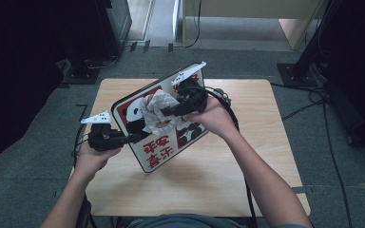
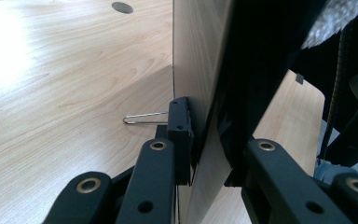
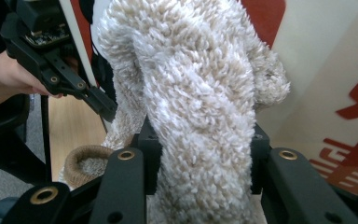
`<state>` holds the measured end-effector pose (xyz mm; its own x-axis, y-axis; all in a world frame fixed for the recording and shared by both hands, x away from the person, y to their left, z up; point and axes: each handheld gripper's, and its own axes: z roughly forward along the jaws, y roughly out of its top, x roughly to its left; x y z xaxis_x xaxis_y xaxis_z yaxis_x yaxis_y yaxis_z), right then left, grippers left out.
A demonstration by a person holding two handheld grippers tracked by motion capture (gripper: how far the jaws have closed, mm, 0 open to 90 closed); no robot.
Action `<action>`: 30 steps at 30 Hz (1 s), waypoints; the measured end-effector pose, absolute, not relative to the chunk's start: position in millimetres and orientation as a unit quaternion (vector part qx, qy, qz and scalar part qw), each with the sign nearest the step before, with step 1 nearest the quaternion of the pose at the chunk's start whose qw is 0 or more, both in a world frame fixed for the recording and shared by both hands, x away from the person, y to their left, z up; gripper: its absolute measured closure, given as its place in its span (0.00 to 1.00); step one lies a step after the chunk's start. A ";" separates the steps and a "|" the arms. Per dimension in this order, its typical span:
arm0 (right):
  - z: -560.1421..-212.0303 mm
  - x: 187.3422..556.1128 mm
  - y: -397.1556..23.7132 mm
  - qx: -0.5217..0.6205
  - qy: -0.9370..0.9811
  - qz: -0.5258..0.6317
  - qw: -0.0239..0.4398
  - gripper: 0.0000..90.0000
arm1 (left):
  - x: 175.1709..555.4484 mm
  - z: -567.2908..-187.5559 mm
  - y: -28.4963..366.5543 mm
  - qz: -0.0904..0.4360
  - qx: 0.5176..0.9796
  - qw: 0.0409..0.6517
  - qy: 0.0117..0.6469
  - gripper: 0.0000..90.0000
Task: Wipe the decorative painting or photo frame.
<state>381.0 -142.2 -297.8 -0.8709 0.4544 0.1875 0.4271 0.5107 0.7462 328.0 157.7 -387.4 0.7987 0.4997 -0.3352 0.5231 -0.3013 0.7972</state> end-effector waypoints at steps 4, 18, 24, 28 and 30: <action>-305.9 379.5 -143.2 0.251 0.871 0.422 0.014 0.70 | 328.0 -387.5 157.7 -0.011 0.806 0.499 0.317 0.88; -329.7 374.7 -146.3 0.249 0.870 0.426 0.006 0.69 | 327.8 -387.4 157.7 -0.011 0.807 0.499 0.317 0.88; -338.3 372.8 -147.1 0.249 0.871 0.424 0.003 0.69 | 327.8 -387.4 157.9 -0.011 0.807 0.498 0.316 0.88; -342.2 371.5 -147.3 0.249 0.871 0.424 0.003 0.69 | 327.9 -387.4 157.7 -0.012 0.807 0.499 0.317 0.88; -344.5 370.8 -147.3 0.248 0.871 0.425 0.005 0.69 | 327.8 -387.4 157.7 -0.012 0.807 0.499 0.317 0.88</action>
<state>370.8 -147.3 -344.5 -0.8773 0.4355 0.2019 0.4272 0.5167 0.7419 327.8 157.7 -387.4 0.7988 0.4994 -0.3355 0.5233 -0.3016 0.7970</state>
